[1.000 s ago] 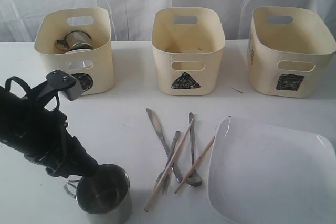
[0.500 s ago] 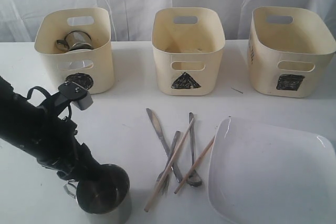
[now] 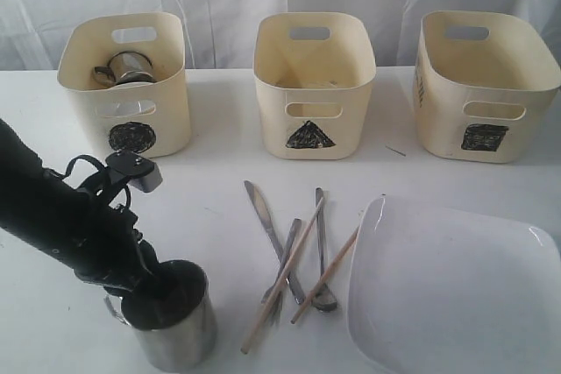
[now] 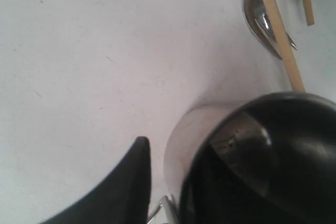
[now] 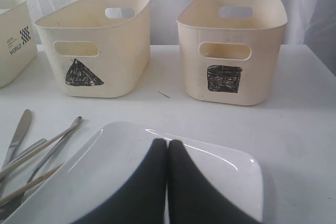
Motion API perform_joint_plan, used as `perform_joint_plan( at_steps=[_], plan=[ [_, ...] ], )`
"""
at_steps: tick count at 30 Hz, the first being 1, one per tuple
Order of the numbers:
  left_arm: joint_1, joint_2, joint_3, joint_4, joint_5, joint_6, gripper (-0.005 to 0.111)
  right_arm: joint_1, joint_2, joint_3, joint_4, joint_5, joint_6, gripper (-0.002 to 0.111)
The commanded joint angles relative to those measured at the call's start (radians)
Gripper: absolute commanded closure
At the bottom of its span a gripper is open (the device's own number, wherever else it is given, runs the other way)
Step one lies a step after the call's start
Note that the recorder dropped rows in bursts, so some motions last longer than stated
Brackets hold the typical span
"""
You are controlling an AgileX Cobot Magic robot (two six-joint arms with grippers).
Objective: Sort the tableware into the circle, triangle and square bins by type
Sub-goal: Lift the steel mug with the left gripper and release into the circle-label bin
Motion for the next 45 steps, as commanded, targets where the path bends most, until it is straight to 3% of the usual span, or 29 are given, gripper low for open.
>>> perform_joint_plan(
  at_steps=[1, 7, 11, 15, 24, 29, 36, 45],
  plan=[
    [0.000, -0.005, -0.030, -0.051, -0.009, -0.006, 0.107, -0.004, -0.006, 0.006, -0.001, -0.008, -0.004, 0.108],
    [0.002, -0.161, -0.193, -0.031, -0.022, -0.047, 0.107, -0.004, -0.006, 0.006, -0.001, -0.008, -0.004, 0.108],
    [0.009, -0.232, -0.360, 0.122, -0.189, -0.063, 0.107, -0.004, -0.006, 0.006, -0.001, -0.008, -0.004, 0.108],
    [0.062, -0.186, -0.450, 0.187, -0.328, -0.072, 0.107, -0.004, -0.006, 0.006, -0.001, -0.008, -0.004, 0.108],
    [0.187, 0.013, -0.584, 0.241, -0.392, -0.036, 0.107, -0.004, -0.006, 0.006, -0.001, -0.008, -0.004, 0.108],
    [0.202, 0.117, -0.633, 0.245, -0.470, 0.010, 0.107, -0.004, -0.006, 0.006, -0.001, -0.008, -0.004, 0.108],
    [0.202, 0.226, -0.664, 0.245, -0.464, 0.028, 0.106, -0.004, -0.006, 0.006, -0.001, -0.008, -0.004, 0.108],
    [0.202, 0.223, -0.664, 0.209, -0.411, 0.006, 0.058, -0.004, -0.006, 0.006, -0.001, -0.008, -0.004, 0.108]
  ],
)
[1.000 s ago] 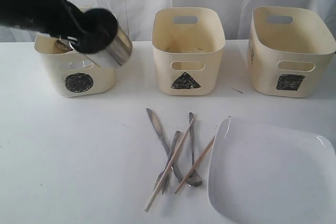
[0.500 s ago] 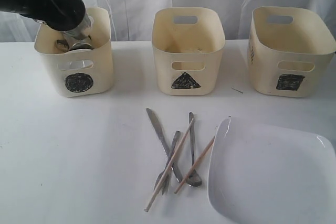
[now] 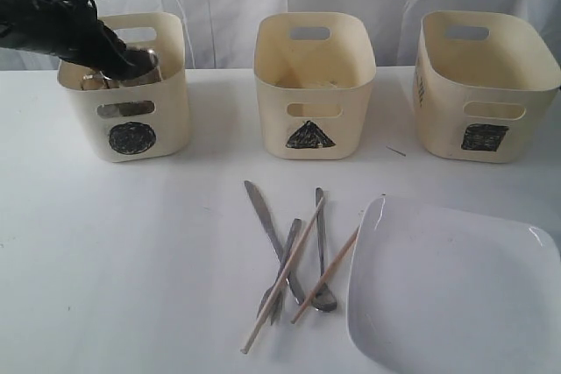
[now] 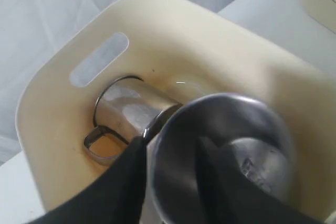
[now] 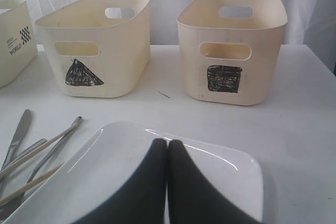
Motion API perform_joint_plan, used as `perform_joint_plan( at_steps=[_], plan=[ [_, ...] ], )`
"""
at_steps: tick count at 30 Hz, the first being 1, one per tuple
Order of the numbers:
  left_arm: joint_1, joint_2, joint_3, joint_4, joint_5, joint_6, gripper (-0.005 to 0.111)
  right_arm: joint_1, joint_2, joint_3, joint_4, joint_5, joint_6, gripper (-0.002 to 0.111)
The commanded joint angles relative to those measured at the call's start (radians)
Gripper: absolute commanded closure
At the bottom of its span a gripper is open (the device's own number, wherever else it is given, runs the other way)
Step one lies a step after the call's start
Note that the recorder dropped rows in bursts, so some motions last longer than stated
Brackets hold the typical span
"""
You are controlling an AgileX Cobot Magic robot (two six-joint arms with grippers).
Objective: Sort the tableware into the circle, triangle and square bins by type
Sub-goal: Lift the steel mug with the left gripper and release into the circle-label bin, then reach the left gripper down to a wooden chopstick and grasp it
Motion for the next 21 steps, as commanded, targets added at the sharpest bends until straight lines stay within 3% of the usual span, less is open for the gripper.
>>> perform_joint_plan(
  at_steps=[1, 4, 10, 14, 16, 21],
  plan=[
    [0.004, -0.035, -0.006, -0.041, 0.069, -0.040, 0.057, -0.004, -0.006, 0.006, -0.001, -0.008, -0.004, 0.108],
    [0.004, -0.087, -0.006, -0.041, 0.190, -0.098, 0.059, -0.004, -0.006, 0.006, -0.001, -0.008, -0.004, 0.108],
    [0.004, -0.215, 0.017, -0.058, 0.559, -0.133, 0.071, -0.004, -0.006, 0.006, -0.001, -0.008, -0.004, 0.108],
    [-0.004, -0.309, 0.081, -0.189, 0.671, -0.135, 0.073, -0.004, -0.006, 0.006, -0.001, -0.008, -0.004, 0.108],
    [-0.026, -0.343, 0.113, -0.233, 0.716, -0.128, 0.073, -0.004, -0.006, 0.006, -0.001, -0.008, -0.004, 0.108],
    [-0.169, -0.370, 0.204, -0.260, 0.744, -0.139, 0.073, -0.004, -0.006, 0.006, -0.001, -0.008, -0.004, 0.108]
  ],
)
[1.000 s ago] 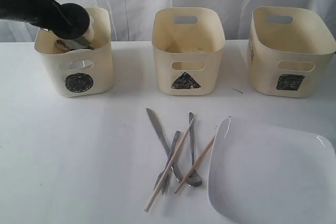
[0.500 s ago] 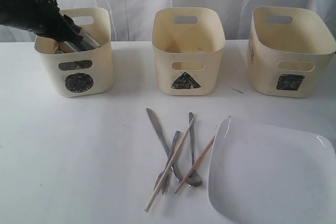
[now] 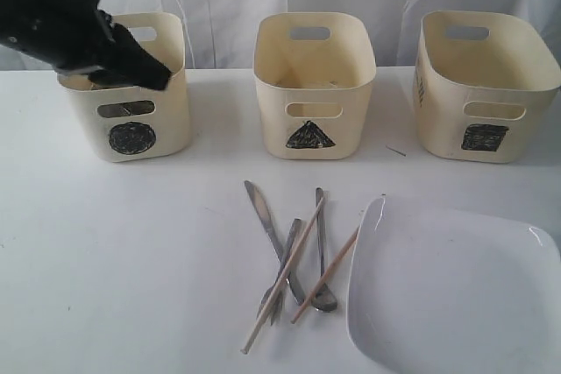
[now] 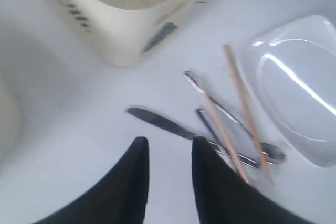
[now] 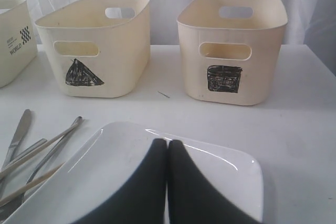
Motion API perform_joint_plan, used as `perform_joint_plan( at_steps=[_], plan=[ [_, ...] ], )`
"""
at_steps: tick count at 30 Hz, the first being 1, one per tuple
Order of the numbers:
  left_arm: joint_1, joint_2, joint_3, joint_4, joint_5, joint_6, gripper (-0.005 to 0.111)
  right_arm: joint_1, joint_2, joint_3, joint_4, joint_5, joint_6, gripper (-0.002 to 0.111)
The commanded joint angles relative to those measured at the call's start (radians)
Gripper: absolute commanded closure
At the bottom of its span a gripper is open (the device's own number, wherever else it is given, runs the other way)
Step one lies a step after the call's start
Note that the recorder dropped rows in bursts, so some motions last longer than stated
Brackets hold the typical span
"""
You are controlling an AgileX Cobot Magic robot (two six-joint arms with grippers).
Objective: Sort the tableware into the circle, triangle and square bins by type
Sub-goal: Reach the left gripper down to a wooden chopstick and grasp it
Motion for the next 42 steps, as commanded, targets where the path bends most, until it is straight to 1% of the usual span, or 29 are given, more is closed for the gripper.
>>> perform_joint_plan(
  at_steps=[1, 3, 5, 8, 11, 13, 17, 19, 23, 26, 31, 37, 42],
  plan=[
    [-0.135, -0.019, 0.082, -0.043, 0.030, -0.013, 0.073, -0.004, -0.006, 0.006, -0.001, -0.008, -0.004, 0.108],
    [-0.189, -0.017, 0.112, -0.043, -0.012, -0.013, 0.073, -0.004, -0.006, 0.006, -0.001, -0.008, -0.004, 0.108],
    [-0.244, -0.015, 0.142, -0.043, -0.052, -0.013, 0.070, -0.004, -0.006, 0.006, -0.001, -0.008, -0.004, 0.108],
    [-0.314, 0.001, 0.163, -0.043, -0.087, -0.008, 0.059, -0.004, -0.006, 0.006, -0.001, -0.008, -0.004, 0.108],
    [-0.368, 0.027, 0.163, -0.041, -0.105, -0.010, 0.050, -0.004, -0.006, 0.006, -0.001, -0.008, -0.004, 0.108],
    [-0.400, 0.044, 0.163, -0.041, -0.109, -0.018, 0.050, -0.004, -0.006, 0.006, -0.001, -0.008, -0.004, 0.108],
    [-0.451, 0.086, 0.163, -0.009, -0.070, -0.067, 0.050, -0.004, -0.006, 0.006, -0.001, -0.008, -0.004, 0.108],
    [-0.479, 0.100, 0.163, 0.045, -0.060, -0.107, 0.051, -0.004, -0.006, 0.006, -0.001, -0.008, -0.004, 0.108],
    [-0.538, 0.126, 0.163, 0.216, -0.040, -0.226, 0.056, -0.004, -0.006, 0.006, -0.001, -0.008, -0.004, 0.108],
    [-0.552, 0.131, 0.163, 0.301, -0.014, -0.344, 0.056, -0.004, -0.006, 0.006, -0.001, -0.008, -0.004, 0.108],
    [-0.552, 0.143, 0.163, 0.338, 0.012, -0.462, 0.056, -0.004, -0.006, 0.006, -0.001, -0.008, -0.004, 0.108],
    [-0.552, 0.181, 0.163, 0.334, 0.003, -0.486, 0.056, -0.004, -0.006, 0.006, -0.001, -0.008, -0.004, 0.108],
    [-0.552, 0.235, 0.163, 0.337, -0.052, -0.522, 0.056, -0.004, -0.006, 0.006, -0.001, -0.008, -0.004, 0.108]
  ],
)
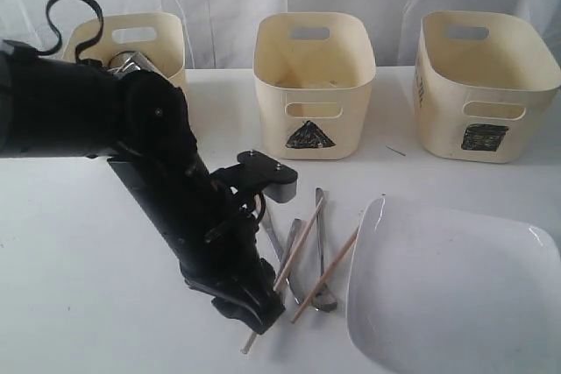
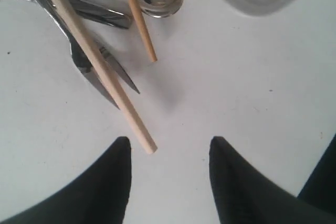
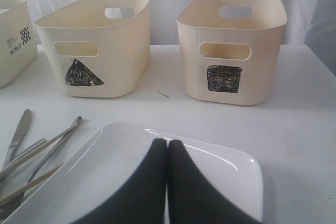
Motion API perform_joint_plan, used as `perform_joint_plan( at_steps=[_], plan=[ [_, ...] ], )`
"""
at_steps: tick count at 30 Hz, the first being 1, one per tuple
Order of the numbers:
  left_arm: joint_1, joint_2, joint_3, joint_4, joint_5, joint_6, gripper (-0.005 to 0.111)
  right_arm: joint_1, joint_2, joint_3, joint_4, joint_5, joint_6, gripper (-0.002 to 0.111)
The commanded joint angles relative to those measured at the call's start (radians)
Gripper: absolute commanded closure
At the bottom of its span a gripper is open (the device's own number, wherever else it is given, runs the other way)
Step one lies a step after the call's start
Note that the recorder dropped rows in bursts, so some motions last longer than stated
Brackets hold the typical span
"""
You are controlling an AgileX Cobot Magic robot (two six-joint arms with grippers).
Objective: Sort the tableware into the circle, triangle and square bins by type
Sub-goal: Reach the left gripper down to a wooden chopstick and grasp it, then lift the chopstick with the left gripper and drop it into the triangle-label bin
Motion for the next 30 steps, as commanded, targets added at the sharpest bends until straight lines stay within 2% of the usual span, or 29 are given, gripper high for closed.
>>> perform_joint_plan(
  at_steps=[1, 13, 26, 30],
  plan=[
    [-0.005, 0.044, 0.004, -0.004, -0.035, -0.038, 0.056, -0.004, -0.006, 0.006, -0.001, -0.008, -0.004, 0.108],
    [-0.025, 0.126, 0.004, 0.009, -0.143, -0.038, 0.056, -0.004, -0.006, 0.006, -0.001, -0.008, -0.004, 0.108],
    [-0.025, 0.164, 0.004, 0.026, -0.133, -0.038, 0.056, -0.004, -0.006, 0.006, -0.001, -0.008, -0.004, 0.108],
    [-0.025, 0.164, 0.004, 0.033, -0.113, -0.041, 0.069, -0.004, -0.006, 0.006, -0.001, -0.008, -0.004, 0.108]
  ],
)
